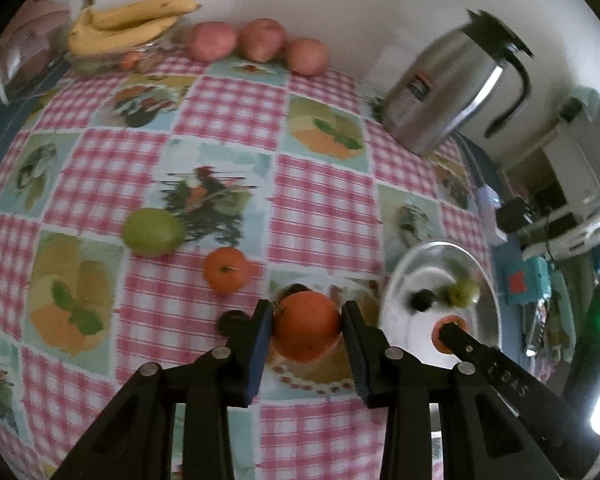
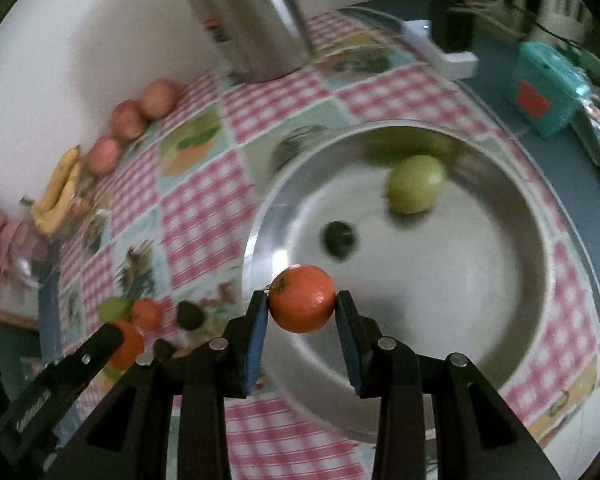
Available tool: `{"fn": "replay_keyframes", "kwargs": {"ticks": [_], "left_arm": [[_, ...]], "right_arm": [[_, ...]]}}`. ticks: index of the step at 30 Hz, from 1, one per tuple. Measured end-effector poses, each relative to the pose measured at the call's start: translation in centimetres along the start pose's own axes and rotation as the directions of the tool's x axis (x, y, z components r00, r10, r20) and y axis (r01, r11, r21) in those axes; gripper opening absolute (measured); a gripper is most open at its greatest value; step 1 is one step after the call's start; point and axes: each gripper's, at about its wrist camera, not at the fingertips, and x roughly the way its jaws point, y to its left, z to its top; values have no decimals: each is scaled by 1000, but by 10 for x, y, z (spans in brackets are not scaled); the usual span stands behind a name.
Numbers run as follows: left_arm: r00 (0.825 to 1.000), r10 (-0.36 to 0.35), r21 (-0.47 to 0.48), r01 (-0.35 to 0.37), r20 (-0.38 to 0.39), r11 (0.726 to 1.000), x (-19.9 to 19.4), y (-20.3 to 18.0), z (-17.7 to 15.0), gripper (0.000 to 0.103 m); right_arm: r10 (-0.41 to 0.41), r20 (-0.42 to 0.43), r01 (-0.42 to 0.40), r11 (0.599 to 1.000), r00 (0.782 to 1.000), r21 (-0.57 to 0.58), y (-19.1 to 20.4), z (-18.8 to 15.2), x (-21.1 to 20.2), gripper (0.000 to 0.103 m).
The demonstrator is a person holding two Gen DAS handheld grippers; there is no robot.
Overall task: Organize fruits
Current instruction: 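Carry both held tangerines over the steel plate, then open the right tool over the plate while the left tool releases its tangerine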
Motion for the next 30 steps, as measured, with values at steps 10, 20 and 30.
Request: {"fn": "replay_keyframes", "kwargs": {"ticks": [10,20,30], "left_arm": [[997,-65,181,70,-35,981,15,-66,-22,38],[994,-33,324,64,-100,944,43,-105,-48,38],[991,-8,322,51,-133,945,54,-103,-52,39]], "right_arm": [[-52,51,45,989,997,140,-52,9,-17,36],[-74,65,59,975,995,215,-80,9,-23,36],[-80,-4,79,974,997,215,-82,6,-7,37]]}}
